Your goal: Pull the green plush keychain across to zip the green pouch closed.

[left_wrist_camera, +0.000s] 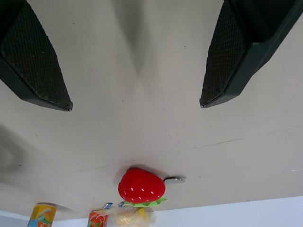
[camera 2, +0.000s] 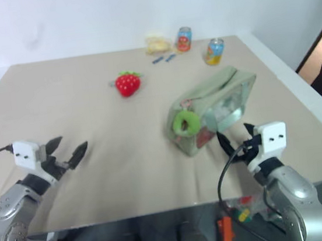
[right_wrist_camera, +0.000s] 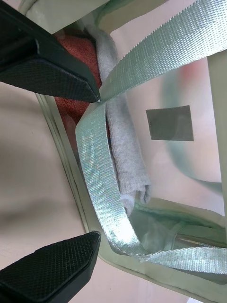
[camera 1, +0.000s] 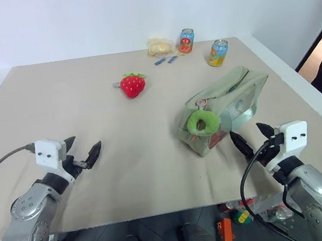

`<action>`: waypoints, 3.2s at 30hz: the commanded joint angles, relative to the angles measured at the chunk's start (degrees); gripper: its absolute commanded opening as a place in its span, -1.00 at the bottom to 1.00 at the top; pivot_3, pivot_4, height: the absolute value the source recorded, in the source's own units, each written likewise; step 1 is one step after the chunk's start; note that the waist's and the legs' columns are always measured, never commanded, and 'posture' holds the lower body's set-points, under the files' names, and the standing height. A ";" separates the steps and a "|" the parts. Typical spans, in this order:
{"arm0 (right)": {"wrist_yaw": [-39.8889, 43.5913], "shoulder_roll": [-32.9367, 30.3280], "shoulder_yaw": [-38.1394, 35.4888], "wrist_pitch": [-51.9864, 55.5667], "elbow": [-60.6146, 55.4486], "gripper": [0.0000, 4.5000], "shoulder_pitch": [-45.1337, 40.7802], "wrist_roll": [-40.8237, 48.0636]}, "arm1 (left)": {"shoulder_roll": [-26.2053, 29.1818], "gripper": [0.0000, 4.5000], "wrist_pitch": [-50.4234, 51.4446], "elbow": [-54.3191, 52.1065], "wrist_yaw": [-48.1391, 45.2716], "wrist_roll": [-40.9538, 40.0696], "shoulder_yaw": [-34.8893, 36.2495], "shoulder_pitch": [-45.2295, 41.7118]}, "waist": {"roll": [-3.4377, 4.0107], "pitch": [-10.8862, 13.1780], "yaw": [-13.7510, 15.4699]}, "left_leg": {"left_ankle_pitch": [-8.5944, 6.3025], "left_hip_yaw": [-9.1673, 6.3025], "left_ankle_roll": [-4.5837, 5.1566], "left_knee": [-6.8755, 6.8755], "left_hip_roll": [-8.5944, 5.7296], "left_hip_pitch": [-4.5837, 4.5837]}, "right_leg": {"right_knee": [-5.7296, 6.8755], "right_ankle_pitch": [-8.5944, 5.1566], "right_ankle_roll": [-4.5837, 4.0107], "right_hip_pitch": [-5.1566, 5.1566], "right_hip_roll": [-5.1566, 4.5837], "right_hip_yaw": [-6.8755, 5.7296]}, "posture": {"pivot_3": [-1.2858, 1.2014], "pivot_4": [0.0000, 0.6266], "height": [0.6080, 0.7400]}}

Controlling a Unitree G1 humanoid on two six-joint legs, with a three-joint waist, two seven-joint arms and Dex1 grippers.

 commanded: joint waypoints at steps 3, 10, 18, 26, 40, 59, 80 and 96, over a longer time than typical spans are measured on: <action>-0.23 -0.69 -0.55 0.31 -3.00 1.00 -0.78 0.08 | 1.46 0.99 -0.18 -1.59 -1.23 -0.25 0.34 -1.90 | 0.00 0.00 0.00 | 0.00 -0.01 0.00 0.00 0.00 -0.01 | 0.00 0.00 0.00 0.00 0.01 0.00 | 0.03 -0.52 1.00; -0.37 -0.39 -0.31 0.66 -2.84 1.00 -1.28 -0.35 | 1.95 0.99 -0.54 -0.38 -3.87 -0.70 0.05 -2.61 | 0.00 0.00 -0.01 | 0.00 0.01 0.00 0.00 0.00 0.00 | 0.00 0.00 0.00 0.00 0.00 0.00 | 0.03 -0.52 1.00; -0.45 -0.09 -0.32 0.86 -2.70 1.00 -1.39 -0.34 | 1.71 0.99 -1.50 0.30 -6.51 -2.88 1.43 -3.78 | 0.00 0.00 0.00 | 0.00 0.01 0.00 0.00 0.00 0.00 | 0.00 0.00 0.00 0.00 0.00 0.00 | 0.03 -0.52 1.00; 0.51 -1.13 -0.10 1.40 -2.76 1.00 -2.38 -0.30 | 6.67 0.99 3.06 -0.43 -16.28 -14.39 1.51 -13.93 | 0.01 -0.01 0.01 | 0.01 -0.01 0.01 0.03 0.00 -0.04 | 0.02 0.00 0.00 0.01 0.02 -0.01 | 0.03 -0.52 1.00; -6.40 1.82 -2.64 4.98 -10.41 1.00 0.29 0.00 | 7.26 0.99 6.10 5.90 -26.59 -14.06 -11.68 -26.66 | 0.05 -0.03 0.02 | 0.01 -0.10 0.01 0.02 -0.01 -0.01 | 0.14 0.02 0.03 0.02 0.17 0.06 | 0.03 -0.52 1.00; -1.79 -17.19 -8.69 14.15 -13.38 1.00 -15.59 17.83 | 3.47 0.99 5.69 9.04 -30.55 -11.13 -16.11 -31.31 | 0.01 0.01 -0.11 | 0.04 -0.09 0.06 0.15 -0.07 0.19 | 0.17 0.09 -0.09 0.10 0.29 0.33 | 0.03 -0.52 1.00; 56.95 -40.63 20.61 -25.89 35.27 1.00 -51.13 -10.45 | 1.13 0.99 5.97 6.38 -26.29 -11.14 -15.49 -29.64 | 0.05 0.07 -0.36 | -0.18 0.10 0.34 -0.01 0.01 0.22 | 0.28 0.14 0.20 -0.03 0.50 0.59 | 0.03 -0.52 1.00; 69.44 -33.42 27.38 -49.03 61.65 -0.61 -66.07 -20.75 | 1.55 1.00 6.68 3.00 -22.35 -12.24 -13.37 -26.64 | 0.06 0.07 -0.01 | -0.22 0.12 0.27 -0.04 -0.03 0.22 | 0.41 0.15 0.19 -0.02 0.50 0.71 | 0.03 -0.52 1.00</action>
